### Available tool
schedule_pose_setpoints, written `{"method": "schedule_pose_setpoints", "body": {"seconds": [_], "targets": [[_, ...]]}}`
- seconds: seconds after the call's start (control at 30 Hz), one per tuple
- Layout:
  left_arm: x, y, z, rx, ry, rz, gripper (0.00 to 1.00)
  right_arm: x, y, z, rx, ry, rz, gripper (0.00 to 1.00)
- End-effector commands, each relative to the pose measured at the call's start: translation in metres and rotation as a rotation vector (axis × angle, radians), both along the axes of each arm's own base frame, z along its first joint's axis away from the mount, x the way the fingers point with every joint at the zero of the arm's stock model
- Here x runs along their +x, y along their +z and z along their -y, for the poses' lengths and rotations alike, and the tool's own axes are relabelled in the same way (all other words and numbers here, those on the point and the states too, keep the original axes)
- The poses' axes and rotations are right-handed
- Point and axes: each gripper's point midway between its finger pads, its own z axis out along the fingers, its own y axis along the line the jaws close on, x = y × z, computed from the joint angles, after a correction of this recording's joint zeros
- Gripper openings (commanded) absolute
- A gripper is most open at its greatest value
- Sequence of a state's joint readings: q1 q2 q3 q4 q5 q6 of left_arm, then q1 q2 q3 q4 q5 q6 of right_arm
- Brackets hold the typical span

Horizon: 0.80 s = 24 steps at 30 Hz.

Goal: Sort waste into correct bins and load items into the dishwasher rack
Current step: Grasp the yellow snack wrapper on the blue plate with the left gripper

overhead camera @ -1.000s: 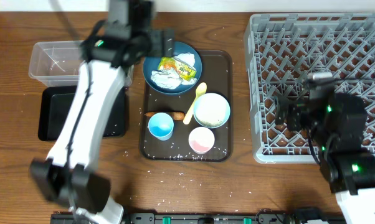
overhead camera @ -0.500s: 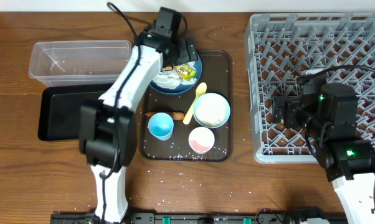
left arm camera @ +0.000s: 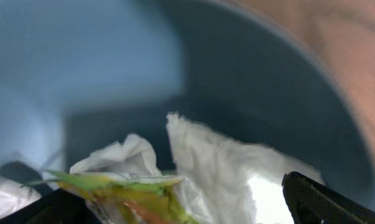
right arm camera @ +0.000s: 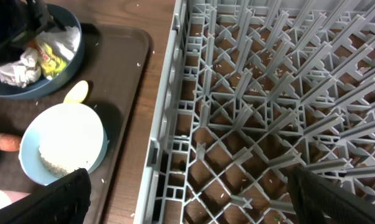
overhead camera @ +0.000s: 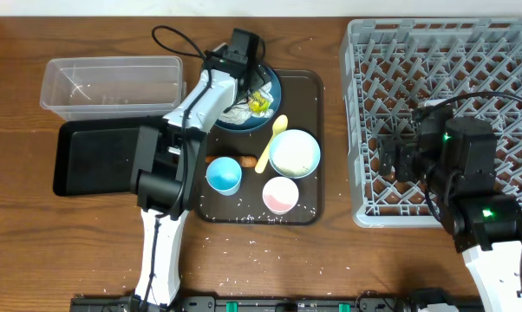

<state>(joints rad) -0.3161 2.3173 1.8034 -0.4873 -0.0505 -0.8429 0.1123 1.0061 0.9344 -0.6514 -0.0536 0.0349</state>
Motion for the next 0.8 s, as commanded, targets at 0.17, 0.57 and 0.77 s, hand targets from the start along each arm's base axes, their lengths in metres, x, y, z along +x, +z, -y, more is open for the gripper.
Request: {"method": "schedule_pose_setpoints", "body": {"seconds": [0.17, 0.57, 0.77], "targets": [[-0.014, -0.033, -0.005, 0.031, 0.026, -0.092, 0.34, -0.001, 0.007, 0.001, -0.005, 0.008, 0.009, 0.99], [-0.009, 0.021, 0.012, -0.046, -0.128, -0.032, 0.06, -0.001, 0.007, 0.001, -0.005, 0.008, 0.007, 0.99], [-0.013, 0.115, -0.004, -0.037, -0.187, 0.104, 0.06, -0.002, 0.006, 0.001, -0.005, 0.008, 0.003, 0.99]]}}
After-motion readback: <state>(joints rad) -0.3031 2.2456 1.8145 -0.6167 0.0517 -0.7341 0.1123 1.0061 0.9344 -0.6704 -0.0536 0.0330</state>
